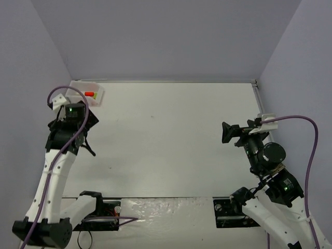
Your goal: Build the wood block tower
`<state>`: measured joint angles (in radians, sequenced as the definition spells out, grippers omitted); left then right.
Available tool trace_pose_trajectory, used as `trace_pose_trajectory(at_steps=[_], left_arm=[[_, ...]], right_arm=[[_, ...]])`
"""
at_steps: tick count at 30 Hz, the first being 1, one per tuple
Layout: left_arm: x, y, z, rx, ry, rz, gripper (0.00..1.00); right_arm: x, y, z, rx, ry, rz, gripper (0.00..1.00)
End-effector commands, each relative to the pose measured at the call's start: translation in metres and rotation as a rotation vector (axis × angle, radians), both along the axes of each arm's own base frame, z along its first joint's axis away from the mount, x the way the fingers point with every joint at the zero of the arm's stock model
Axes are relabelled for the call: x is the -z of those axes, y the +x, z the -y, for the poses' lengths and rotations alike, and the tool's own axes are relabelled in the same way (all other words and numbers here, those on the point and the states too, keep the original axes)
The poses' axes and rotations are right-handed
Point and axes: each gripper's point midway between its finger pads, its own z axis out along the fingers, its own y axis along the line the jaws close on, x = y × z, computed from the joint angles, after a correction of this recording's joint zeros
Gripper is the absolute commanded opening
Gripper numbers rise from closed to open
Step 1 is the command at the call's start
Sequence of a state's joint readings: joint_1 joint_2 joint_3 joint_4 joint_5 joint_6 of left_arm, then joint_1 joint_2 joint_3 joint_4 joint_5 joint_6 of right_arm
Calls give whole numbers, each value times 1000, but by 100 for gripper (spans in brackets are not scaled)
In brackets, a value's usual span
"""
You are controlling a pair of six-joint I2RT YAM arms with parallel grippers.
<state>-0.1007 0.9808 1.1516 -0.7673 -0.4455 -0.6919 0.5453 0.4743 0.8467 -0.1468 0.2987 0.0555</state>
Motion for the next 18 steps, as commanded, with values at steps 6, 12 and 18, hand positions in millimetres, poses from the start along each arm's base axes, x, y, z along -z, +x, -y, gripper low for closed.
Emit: trace_pose_trajectory(at_steps=[6,12,18], left_arm=[[-11,101,-64,-314,-120,66,97],[30,178,-101,-382,-260,49,97],[47,248,-121,-373,-317,70,97]], right_arm=[[6,28,-24,-35,-53,-52,100],[16,40,-39,-76,-89,-101,100],[31,50,-50,-100,-110,-156,100]])
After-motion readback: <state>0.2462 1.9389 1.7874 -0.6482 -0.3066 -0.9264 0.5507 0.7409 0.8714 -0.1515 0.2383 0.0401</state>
